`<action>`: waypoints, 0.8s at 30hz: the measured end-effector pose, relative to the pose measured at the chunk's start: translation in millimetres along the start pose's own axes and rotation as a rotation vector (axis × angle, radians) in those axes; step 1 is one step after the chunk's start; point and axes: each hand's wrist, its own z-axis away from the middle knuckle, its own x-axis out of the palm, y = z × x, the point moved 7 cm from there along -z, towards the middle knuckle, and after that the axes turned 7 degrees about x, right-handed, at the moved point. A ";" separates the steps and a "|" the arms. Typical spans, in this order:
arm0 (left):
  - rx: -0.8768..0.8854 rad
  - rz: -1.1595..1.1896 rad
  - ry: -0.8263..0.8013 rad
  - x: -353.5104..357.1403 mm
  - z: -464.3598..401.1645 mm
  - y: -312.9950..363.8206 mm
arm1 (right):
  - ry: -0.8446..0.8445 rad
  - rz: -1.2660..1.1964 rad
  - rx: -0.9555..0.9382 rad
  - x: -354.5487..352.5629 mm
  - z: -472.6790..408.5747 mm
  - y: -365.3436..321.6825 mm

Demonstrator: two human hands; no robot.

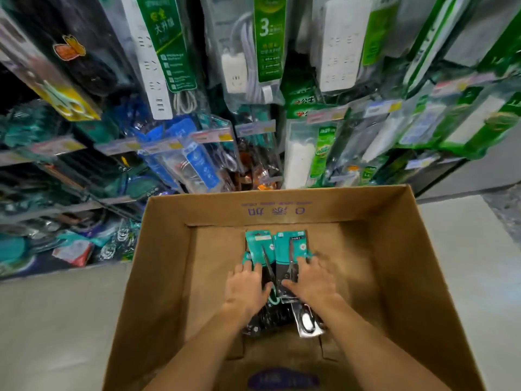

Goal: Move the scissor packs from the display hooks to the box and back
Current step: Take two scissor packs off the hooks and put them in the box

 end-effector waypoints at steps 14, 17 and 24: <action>-0.262 0.767 0.040 51.1 -7.4 -24.3 | -0.268 -0.405 -0.090 8.5 -27.2 42.0; -0.259 0.851 0.012 48.3 -5.8 -29.6 | -0.326 -0.443 -0.131 8.1 -32.4 46.2; -0.279 1.036 -0.026 34.2 7.8 -34.1 | -0.429 -0.666 -0.092 16.3 -39.9 64.1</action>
